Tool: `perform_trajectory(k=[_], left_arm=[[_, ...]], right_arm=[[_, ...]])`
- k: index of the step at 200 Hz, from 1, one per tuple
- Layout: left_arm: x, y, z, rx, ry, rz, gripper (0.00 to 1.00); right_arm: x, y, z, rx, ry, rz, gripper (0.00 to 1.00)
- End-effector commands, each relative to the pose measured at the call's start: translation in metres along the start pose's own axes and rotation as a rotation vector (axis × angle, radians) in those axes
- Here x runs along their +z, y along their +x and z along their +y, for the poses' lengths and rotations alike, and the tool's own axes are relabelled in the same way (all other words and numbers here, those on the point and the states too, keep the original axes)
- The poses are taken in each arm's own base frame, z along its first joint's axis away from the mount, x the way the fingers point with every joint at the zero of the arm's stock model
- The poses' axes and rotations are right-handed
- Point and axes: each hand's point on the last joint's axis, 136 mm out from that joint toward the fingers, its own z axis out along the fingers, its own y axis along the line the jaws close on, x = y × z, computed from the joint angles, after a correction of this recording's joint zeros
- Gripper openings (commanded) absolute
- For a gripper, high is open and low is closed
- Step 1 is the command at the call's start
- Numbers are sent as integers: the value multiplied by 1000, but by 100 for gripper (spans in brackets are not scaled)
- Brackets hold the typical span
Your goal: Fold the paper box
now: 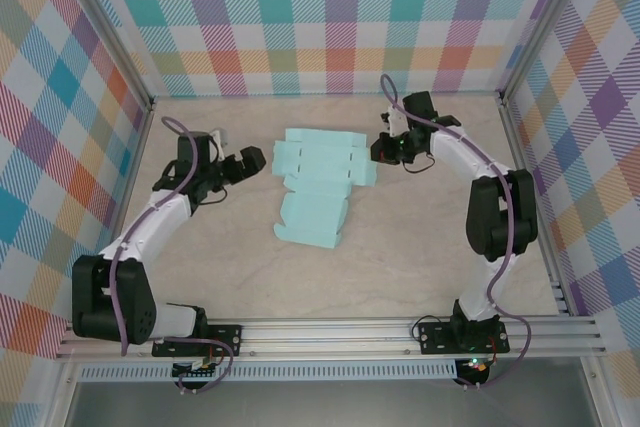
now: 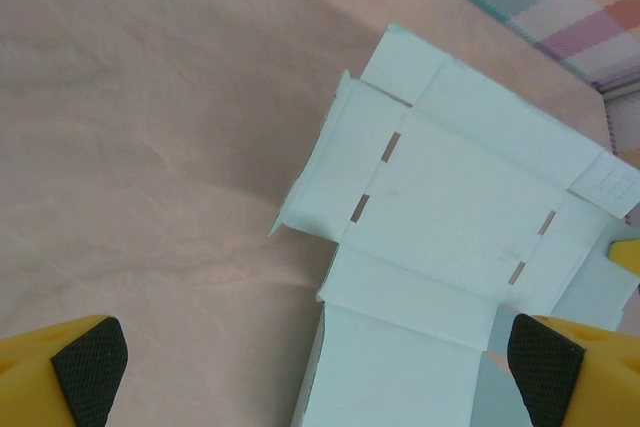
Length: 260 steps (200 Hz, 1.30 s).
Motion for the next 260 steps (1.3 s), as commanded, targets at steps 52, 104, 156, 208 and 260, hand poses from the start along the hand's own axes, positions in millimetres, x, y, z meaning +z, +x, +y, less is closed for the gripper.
perform_trajectory(k=[52,104,156,208,260], left_arm=[[45,43,20,28,-84,42,99],[62,44,38,77,-142,33,89],[84,53,27,87,-4,16,78],[104,58,35,138,-5,39,42],[90,63,13,165,114,35,2]], right_arm=[[1,27,16,-170,-122,66,3],[-6,26,16,-210,-96,16,3],[-12,30,21,-231,-113,-7,4],[-5,38,25,-223,-131,19,4],[-8,34,11,-171,-37,-13,25]])
